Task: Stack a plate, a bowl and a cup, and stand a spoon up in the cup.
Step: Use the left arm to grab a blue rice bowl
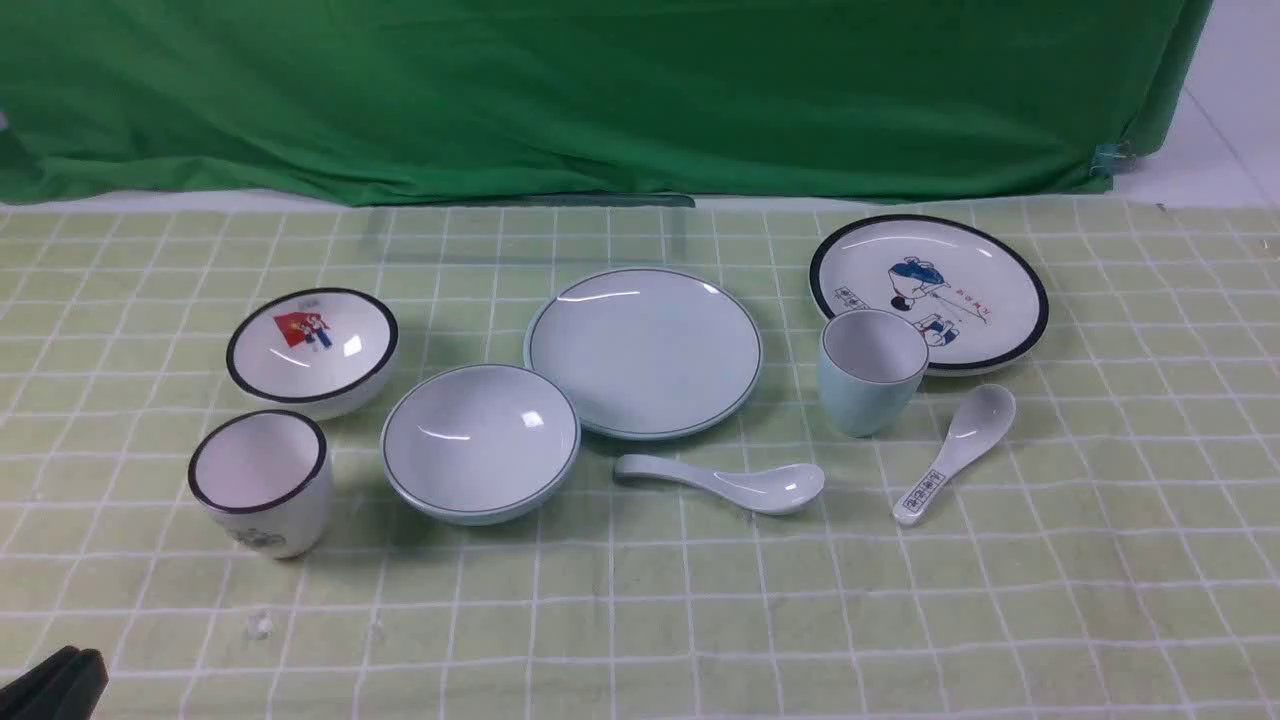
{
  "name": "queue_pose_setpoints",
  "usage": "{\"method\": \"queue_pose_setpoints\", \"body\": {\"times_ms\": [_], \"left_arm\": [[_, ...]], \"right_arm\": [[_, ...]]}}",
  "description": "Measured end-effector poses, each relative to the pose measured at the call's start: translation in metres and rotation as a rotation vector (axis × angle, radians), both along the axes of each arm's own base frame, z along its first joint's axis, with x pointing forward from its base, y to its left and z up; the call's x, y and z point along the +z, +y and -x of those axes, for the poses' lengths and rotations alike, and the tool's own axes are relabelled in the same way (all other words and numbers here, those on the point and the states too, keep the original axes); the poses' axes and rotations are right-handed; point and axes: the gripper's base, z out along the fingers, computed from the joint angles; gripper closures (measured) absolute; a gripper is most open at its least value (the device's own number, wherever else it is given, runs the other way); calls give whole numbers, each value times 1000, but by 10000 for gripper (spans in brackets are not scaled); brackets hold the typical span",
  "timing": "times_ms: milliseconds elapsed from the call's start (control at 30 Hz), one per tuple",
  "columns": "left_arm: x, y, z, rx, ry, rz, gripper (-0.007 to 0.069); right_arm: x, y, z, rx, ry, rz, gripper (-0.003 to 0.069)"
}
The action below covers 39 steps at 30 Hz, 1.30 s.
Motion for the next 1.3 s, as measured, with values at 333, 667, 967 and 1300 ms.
{"method": "queue_pose_setpoints", "body": {"times_ms": [333, 667, 967, 1300], "left_arm": [[0, 0, 0, 0, 0, 0, 655], [0, 0, 0, 0, 0, -1, 655], [0, 0, 0, 0, -1, -3, 655], [17, 1, -2, 14, -189, 42, 655]], "right_arm": [[0, 0, 0, 0, 0, 0, 492], [0, 0, 0, 0, 0, 0, 468], [1, 0, 0, 0, -11, 2, 452], [16, -1, -1, -20, -178, -70, 429]]}}
